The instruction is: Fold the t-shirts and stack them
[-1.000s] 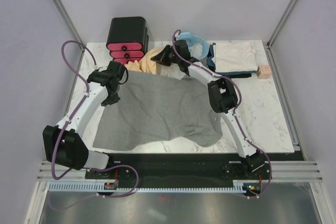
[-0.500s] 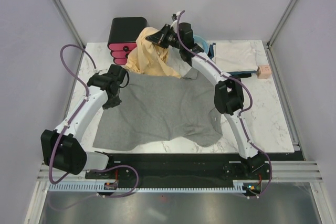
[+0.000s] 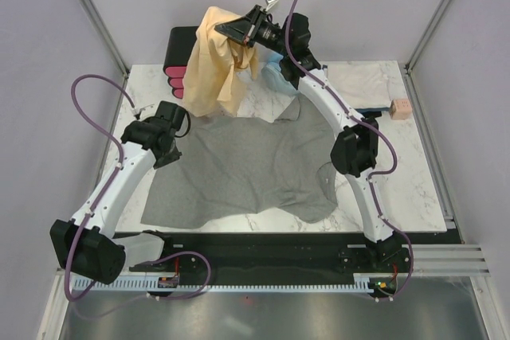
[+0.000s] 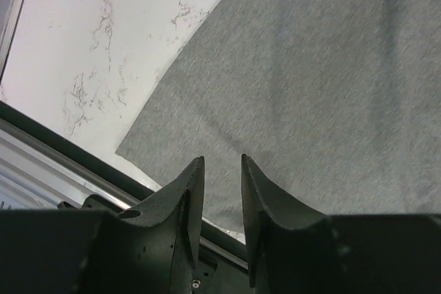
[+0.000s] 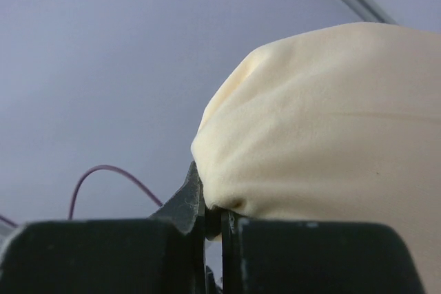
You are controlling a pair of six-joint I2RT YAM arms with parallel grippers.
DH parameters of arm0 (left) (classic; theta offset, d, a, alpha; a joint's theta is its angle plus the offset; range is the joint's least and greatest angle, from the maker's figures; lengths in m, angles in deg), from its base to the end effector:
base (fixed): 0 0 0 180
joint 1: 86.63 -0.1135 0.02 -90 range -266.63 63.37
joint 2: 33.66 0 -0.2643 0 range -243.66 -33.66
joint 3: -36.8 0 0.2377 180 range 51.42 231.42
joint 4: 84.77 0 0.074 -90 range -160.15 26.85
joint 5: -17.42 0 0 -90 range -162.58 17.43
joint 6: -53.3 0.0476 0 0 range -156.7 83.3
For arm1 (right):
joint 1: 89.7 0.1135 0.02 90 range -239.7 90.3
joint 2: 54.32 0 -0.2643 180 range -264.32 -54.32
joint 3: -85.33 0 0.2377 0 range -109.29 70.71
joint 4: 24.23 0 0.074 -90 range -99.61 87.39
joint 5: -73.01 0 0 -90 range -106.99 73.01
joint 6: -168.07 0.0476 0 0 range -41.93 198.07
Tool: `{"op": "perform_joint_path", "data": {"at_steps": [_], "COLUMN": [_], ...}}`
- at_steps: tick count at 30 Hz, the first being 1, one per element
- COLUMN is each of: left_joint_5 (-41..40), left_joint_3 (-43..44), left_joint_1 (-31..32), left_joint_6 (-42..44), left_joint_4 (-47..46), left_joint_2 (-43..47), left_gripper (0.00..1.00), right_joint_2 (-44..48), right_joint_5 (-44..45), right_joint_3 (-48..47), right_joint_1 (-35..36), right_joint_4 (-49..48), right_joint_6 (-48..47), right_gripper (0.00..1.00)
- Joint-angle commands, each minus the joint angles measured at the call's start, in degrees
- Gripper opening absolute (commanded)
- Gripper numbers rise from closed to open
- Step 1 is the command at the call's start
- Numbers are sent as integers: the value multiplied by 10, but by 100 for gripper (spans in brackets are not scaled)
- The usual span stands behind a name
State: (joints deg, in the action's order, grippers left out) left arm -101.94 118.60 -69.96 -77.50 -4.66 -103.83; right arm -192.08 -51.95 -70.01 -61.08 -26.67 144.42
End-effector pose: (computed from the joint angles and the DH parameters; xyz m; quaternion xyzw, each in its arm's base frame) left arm 0.2036 -0.0366 0.3026 -0.2449 0.9195 0.1315 0.2781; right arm 0.4684 0.2866 0.4017 -0.0560 0.5971 0.6924 0.4011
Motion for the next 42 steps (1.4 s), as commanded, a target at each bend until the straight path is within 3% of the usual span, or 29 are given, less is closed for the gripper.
{"op": "perform_joint_path", "data": {"at_steps": [1, 10, 13, 18, 24, 30, 34, 35, 37, 39, 42], "left_joint_5": [-5, -36, -40, -48, -77, -84, -87, -84, -78, -72, -58], "left_joint_3": [-6, -7, -13, -17, -6, -17, -29, -33, -43, -48, -61], "left_joint_1": [6, 6, 6, 6, 6, 6, 6, 6, 6, 6, 6], "left_joint_6": [-49, -117, -133, -146, -197, -201, -171, -159, -135, -132, -114], "left_joint_4": [17, 59, 67, 82, 147, 163, 140, 129, 102, 88, 44], "left_joint_2": [18, 62, 79, 89, 128, 186, 175, 169, 151, 141, 138], "left_gripper": [35, 37, 38, 38, 37, 39, 44, 44, 45, 48, 52], "right_joint_2": [42, 4, -5, -31, -101, -128, -141, -145, -147, -144, -138], "right_joint_5": [-76, -234, -250, -251, -240, -230, -217, -214, -212, -208, -198], "right_joint_3": [-22, -10, 6, 12, -56, -41, -5, 0, 24, 41, 68], "right_joint_1": [18, 114, 134, 161, 195, 216, 219, 218, 217, 215, 207], "right_joint_4": [-90, -114, -115, -116, -83, -81, -62, -52, -53, -57, -59], "right_joint_6": [59, 98, 102, 106, 107, 106, 85, 74, 73, 72, 75], "right_gripper": [0, 0, 0, 0, 0, 0, 0, 13, 26, 49, 50]}}
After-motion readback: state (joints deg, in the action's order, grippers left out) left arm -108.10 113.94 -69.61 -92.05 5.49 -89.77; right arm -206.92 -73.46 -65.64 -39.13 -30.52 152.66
